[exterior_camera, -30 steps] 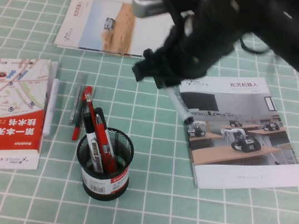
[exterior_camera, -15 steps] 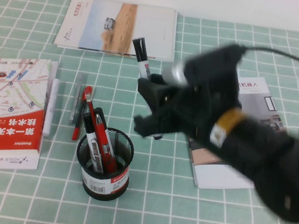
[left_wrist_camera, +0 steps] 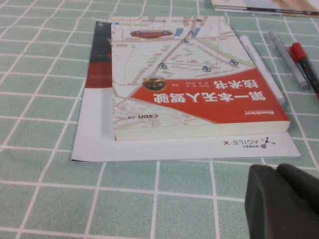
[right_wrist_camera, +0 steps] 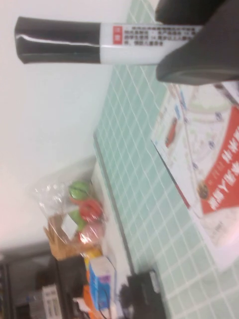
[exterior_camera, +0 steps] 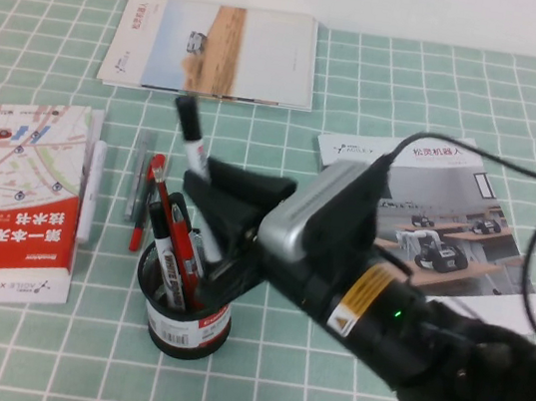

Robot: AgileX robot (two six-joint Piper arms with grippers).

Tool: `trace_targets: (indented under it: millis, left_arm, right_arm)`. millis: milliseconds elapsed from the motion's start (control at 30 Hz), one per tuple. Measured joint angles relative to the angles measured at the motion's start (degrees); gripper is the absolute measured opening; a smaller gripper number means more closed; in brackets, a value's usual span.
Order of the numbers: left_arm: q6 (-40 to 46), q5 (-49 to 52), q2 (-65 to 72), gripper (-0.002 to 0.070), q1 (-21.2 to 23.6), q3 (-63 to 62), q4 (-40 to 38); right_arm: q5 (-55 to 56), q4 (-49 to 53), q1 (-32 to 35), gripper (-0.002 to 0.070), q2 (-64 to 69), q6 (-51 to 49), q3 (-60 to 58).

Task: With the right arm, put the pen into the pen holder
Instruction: Place the pen onto the pen holder

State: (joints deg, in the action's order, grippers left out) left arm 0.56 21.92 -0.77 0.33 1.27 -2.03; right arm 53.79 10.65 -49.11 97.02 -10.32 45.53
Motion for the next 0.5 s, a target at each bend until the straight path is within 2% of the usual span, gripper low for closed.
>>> trace_targets:
  millis: [500]
  left_arm:
    - [0.0,0.0,0.0,-0.0004,0.0,0.0,0.0]
  right_arm:
    - [7.6,2.7,0.0,0.011,9.6,-0.5,0.0]
